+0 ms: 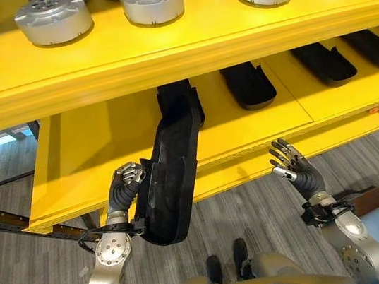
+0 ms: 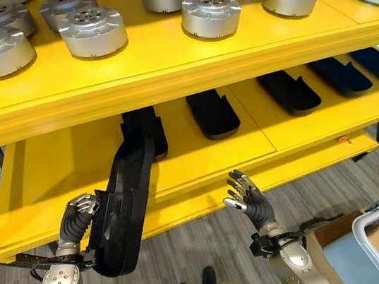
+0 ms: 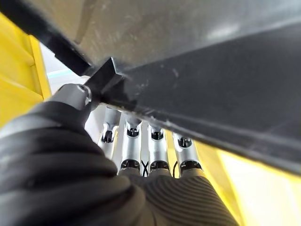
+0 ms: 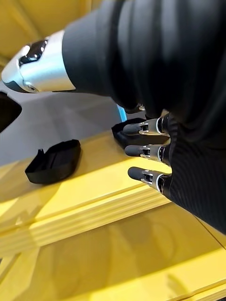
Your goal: Move parts from the plastic box to the shelf.
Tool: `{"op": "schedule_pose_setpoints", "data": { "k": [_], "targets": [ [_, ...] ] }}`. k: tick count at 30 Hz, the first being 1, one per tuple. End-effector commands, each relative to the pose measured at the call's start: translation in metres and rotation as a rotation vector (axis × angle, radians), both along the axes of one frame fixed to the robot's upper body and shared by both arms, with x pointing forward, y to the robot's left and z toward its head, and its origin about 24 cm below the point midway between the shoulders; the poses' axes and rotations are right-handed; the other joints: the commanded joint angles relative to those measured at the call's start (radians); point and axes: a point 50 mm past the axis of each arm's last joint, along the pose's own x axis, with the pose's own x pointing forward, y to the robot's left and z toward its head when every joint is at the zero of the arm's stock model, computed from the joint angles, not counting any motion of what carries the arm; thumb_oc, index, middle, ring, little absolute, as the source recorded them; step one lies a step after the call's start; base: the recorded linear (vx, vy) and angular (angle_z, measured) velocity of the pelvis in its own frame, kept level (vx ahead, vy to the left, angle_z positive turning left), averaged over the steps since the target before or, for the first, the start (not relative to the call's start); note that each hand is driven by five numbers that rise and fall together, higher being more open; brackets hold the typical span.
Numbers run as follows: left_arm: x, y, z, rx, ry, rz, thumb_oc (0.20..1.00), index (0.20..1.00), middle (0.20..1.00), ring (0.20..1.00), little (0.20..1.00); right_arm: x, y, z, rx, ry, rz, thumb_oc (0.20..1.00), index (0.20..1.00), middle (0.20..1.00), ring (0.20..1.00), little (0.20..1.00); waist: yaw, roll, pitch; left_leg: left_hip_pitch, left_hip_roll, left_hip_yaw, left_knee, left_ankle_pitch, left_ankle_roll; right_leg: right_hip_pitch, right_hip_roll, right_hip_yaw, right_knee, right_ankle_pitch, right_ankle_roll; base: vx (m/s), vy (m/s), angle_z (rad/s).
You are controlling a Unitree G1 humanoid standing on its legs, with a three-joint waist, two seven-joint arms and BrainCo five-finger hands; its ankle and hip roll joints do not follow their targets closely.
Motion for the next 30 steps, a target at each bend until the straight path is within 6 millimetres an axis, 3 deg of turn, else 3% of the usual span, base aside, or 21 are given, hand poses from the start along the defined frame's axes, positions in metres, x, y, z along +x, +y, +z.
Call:
{"op": "schedule_pose_setpoints", "data": {
  "k": [1,3,4,5,6,7,9,10,11,14,16,22,30],
  "targets": [
    [0.017,-0.009,0.043,-0.066,-0.235,-0.051,0.2,0.2,0.2,0.2,0.2,0.006,-0.011,0.025,-0.007,-0.13,-0.025,1.0,1.0,1.0,1.0,1.0,-0.001,-0.045,0.005,-0.091,0.069,0.062,0.267,-0.079,-0.056,0.041,-0.012,-0.009,-0.047,0.034,0.082,0.04,-0.031,0.33],
    [0.017,-0.01,0.045,-0.073,-0.241,-0.058,0.2,0.2,0.2,0.2,0.2,0.007,-0.013,0.026,-0.018,-0.134,-0.034,1.0,1.0,1.0,1.0,1.0,0.0,-0.05,0.012,-0.106,0.124,0.059,0.258,-0.067,-0.062,0.049,-0.027,-0.009,-0.036,0.017,0.078,0.06,0.102,0.21],
    [0.016,-0.005,0.05,-0.068,-0.257,-0.032,0.2,0.2,0.2,0.2,0.2,0.011,-0.015,0.028,-0.019,-0.14,-0.062,1.0,1.0,1.0,1.0,1.0,0.01,-0.054,0.004,-0.088,0.318,-0.026,0.08,0.055,-0.072,0.023,-0.059,0.019,0.026,-0.036,0.088,0.1,0.174,0.12],
    [0.015,-0.005,0.05,-0.068,-0.256,-0.032,0.2,0.2,0.2,0.2,0.2,0.011,-0.015,0.028,-0.02,-0.14,-0.061,1.0,1.0,1.0,1.0,1.0,0.008,-0.054,0.003,-0.082,0.32,-0.026,0.066,0.063,-0.075,0.02,-0.058,0.018,0.033,-0.041,0.086,0.09,0.314,-0.04],
    [0.016,-0.003,0.053,-0.065,-0.27,-0.016,0.2,0.2,0.2,0.2,0.2,0.014,-0.014,0.029,-0.022,-0.142,-0.063,1.0,1.0,1.0,1.0,1.0,0.003,-0.032,0.009,-0.071,0.41,-0.021,-0.012,0.158,-0.097,-0.015,-0.07,0.016,0.103,-0.07,0.085,0.01,0.134,-0.16],
    [0.016,-0.003,0.053,-0.066,-0.271,-0.015,0.2,0.2,0.2,0.2,0.2,0.014,-0.014,0.029,-0.022,-0.142,-0.062,1.0,1.0,1.0,1.0,1.0,0.003,-0.032,0.008,-0.067,0.412,-0.02,-0.023,0.164,-0.099,-0.02,-0.069,0.016,0.112,-0.075,0.084,0.0,0.248,-0.16],
    [0.017,-0.001,0.058,-0.066,-0.294,-0.009,0.2,0.2,0.2,0.2,0.2,0.017,-0.014,0.032,-0.027,-0.158,-0.064,1.0,1.0,1.0,1.0,1.0,0.002,-0.004,0.013,-0.05,0.457,0.002,-0.082,0.228,-0.129,-0.072,-0.082,0.008,0.19,-0.093,0.094,-0.02,0.213,-0.01],
    [0.019,0.0,0.062,-0.065,-0.309,-0.005,0.2,0.2,0.2,0.2,0.2,0.018,-0.013,0.031,-0.023,-0.158,-0.066,1.0,1.0,1.0,1.0,1.0,-0.005,0.009,0.011,-0.031,0.467,0.027,-0.098,0.207,-0.136,-0.092,-0.092,0.0,0.219,-0.098,0.103,0.01,0.336,-0.02],
    [0.02,0.0,0.063,-0.073,-0.322,0.003,0.2,0.2,0.2,0.2,0.2,0.019,-0.011,0.03,-0.023,-0.157,-0.065,1.0,1.0,1.0,1.0,1.0,-0.005,0.034,0.007,-0.013,0.469,0.037,-0.12,0.189,-0.154,-0.116,-0.099,0.012,0.251,-0.098,0.114,0.03,0.368,-0.01],
    [0.022,0.001,0.066,-0.075,-0.338,0.007,0.2,0.2,0.2,0.2,0.2,0.018,-0.012,0.031,-0.02,-0.164,-0.077,1.0,1.0,1.0,1.0,1.0,-0.006,0.044,0.006,-0.01,0.439,0.046,-0.114,0.152,-0.15,-0.116,-0.123,0.015,0.244,-0.081,0.137,0.03,0.213,0.09],
    [0.025,0.005,0.073,-0.043,-0.363,0.014,0.2,0.2,0.2,0.2,0.2,0.016,-0.014,0.03,-0.016,-0.161,-0.093,1.0,1.0,1.0,1.0,1.0,-0.008,0.034,0.009,-0.028,0.402,0.06,-0.065,0.103,-0.146,-0.091,-0.166,0.018,0.211,-0.057,0.162,0.05,0.278,0.29],
    [0.037,0.009,0.081,0.015,-0.397,0.042,0.2,0.2,0.2,0.2,0.2,0.012,-0.013,0.027,-0.008,-0.145,-0.088,1.0,1.0,1.0,1.0,1.0,-0.012,0.008,0.03,-0.08,0.348,0.061,0.073,0.022,-0.139,-0.042,-0.225,0.018,0.162,-0.033,0.189,0.03,0.188,0.1],
    [0.057,0.013,0.091,0.068,-0.433,0.106,0.2,0.2,0.2,0.2,0.2,0.011,-0.005,0.024,0.015,-0.126,-0.047,1.0,1.0,1.0,1.0,1.0,-0.019,-0.022,0.049,-0.134,0.314,0.058,0.171,-0.026,-0.138,-0.013,-0.256,0.02,0.126,-0.021,0.201,0.03,0.098,0.01]
  ]
}}
